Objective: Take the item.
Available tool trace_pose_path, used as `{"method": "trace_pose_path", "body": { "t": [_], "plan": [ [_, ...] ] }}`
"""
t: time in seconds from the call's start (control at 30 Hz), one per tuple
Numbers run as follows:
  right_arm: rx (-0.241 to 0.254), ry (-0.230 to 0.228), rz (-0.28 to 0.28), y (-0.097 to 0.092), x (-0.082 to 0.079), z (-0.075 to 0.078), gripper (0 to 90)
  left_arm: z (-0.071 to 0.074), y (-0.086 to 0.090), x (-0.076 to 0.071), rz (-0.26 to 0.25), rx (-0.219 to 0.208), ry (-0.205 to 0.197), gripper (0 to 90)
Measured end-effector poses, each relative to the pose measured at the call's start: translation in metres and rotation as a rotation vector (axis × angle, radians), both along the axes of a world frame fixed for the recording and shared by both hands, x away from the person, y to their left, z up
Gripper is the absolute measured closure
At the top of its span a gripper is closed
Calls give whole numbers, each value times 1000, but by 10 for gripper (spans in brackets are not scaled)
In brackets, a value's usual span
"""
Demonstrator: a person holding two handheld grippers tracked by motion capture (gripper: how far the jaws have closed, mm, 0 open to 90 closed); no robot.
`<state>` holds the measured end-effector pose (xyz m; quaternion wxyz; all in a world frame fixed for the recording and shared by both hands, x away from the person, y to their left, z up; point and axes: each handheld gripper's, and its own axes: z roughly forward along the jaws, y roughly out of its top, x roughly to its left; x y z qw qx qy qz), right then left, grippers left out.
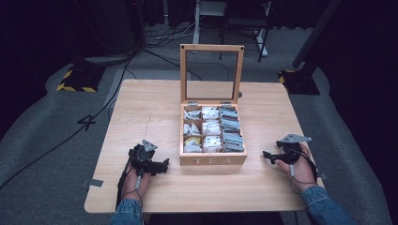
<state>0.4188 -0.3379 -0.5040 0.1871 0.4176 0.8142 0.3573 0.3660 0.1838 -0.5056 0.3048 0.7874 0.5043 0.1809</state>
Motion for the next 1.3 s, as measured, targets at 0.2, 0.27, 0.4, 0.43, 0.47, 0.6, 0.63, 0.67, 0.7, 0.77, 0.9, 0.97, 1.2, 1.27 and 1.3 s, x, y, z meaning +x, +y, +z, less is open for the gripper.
{"method": "trace_pose_path", "body": {
  "t": [0.2,0.27,0.4,0.43,0.47,0.6,0.63,0.67,0.7,0.77,0.9,0.97,1.2,1.27,1.3],
  "plan": [
    [-4,0,-14,3,0,0,166,0,0,0,1,-1,-1,0],
    [2,0,-12,3,1,0,171,0,0,0,0,-1,0,0],
    [4,-2,-23,3,0,0,203,0,0,0,1,-1,0,0],
    [4,-4,-28,3,0,0,210,0,0,0,1,-1,0,0],
    [4,-5,-33,4,0,0,212,0,0,0,1,-1,0,0],
    [7,-8,-39,4,0,0,237,0,0,0,1,-1,0,0],
    [7,-8,-39,4,0,0,237,0,0,0,1,-1,0,0],
    [17,-13,-42,3,0,1,305,0,0,0,2,-1,0,0],
    [20,-15,-44,3,0,1,324,0,0,0,2,-1,0,0],
    [32,-15,-43,1,0,1,377,0,0,0,2,-1,0,0],
    [80,-13,-45,-3,1,3,398,0,-1,0,7,-3,-1,0],
    [100,-43,-44,-3,1,9,404,0,-1,0,9,-4,0,0],
    [172,-98,-12,1,-6,34,404,0,-1,0,10,-4,1,0],
    [178,-116,5,4,-9,43,405,0,-1,0,10,-3,1,0],
    [178,-116,5,4,-9,43,405,0,-1,0,10,-3,1,0]
  ]
}}
